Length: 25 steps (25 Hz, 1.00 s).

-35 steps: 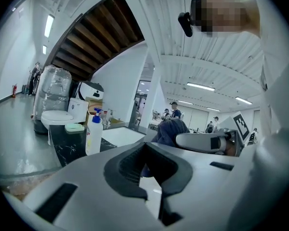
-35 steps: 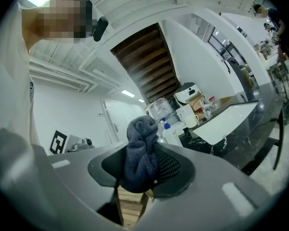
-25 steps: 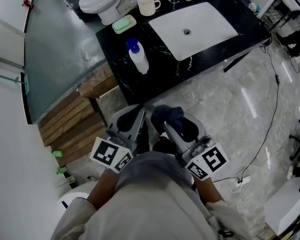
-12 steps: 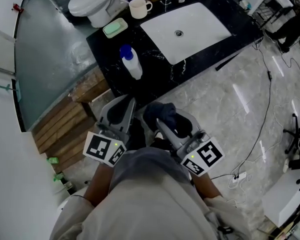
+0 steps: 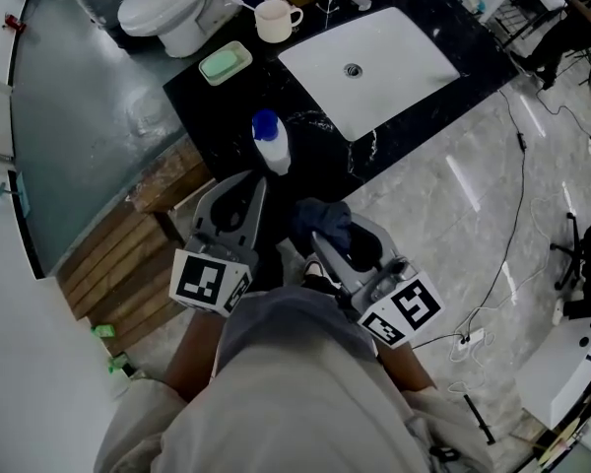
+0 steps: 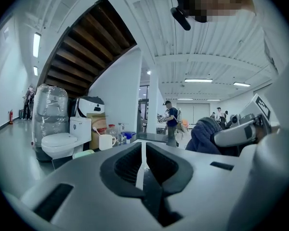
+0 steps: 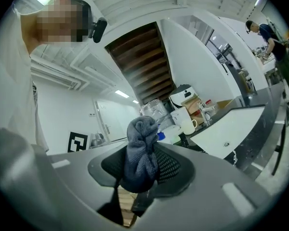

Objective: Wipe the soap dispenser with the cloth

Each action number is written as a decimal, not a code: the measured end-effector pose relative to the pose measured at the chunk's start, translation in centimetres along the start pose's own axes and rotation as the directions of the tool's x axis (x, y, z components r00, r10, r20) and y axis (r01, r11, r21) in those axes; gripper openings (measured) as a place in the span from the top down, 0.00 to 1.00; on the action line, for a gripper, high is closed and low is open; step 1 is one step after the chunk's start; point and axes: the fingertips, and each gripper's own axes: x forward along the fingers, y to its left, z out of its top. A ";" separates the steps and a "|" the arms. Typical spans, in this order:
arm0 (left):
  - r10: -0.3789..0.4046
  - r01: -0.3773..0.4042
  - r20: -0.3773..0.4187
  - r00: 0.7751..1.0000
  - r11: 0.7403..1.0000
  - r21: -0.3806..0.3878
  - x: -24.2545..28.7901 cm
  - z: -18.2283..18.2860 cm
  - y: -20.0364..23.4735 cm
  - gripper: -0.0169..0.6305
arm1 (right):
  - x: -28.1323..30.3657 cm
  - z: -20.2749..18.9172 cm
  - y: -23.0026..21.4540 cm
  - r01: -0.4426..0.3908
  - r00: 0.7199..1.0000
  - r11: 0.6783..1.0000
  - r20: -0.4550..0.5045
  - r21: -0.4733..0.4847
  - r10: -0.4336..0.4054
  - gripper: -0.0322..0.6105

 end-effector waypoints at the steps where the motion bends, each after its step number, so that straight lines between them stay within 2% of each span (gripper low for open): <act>1: -0.011 0.011 -0.001 1.000 1.000 0.007 0.4 0.0 0.5 0.96 | 0.6 0.1 -0.2 0.012 1.000 1.000 -0.002 -0.003 -0.012 0.75; 8: -0.123 0.123 -0.023 0.992 0.992 0.023 2.5 -0.1 3.1 0.95 | 4.7 1.9 -2.5 0.114 0.993 0.993 -0.038 -0.043 -0.116 0.75; 13: -0.232 0.236 -0.049 0.971 0.968 0.084 3.8 -0.3 4.1 0.94 | 7.3 3.0 -3.9 0.172 0.981 0.984 -0.078 -0.047 -0.176 0.74; 16: -0.281 0.285 -0.061 0.958 0.955 0.086 4.5 -0.6 4.7 0.92 | 8.2 3.6 -4.3 0.199 0.974 0.978 -0.103 -0.060 -0.204 0.74; 21: -0.373 0.379 -0.075 0.925 0.919 0.106 5.2 -0.6 4.3 0.78 | 8.5 4.4 -5.2 0.196 0.972 0.978 -0.121 -0.069 -0.203 0.74; 25: -0.358 0.362 -0.064 0.932 0.927 0.093 5.8 -0.2 3.6 0.75 | 8.3 4.8 -6.4 0.135 0.984 0.989 -0.112 -0.058 -0.141 0.74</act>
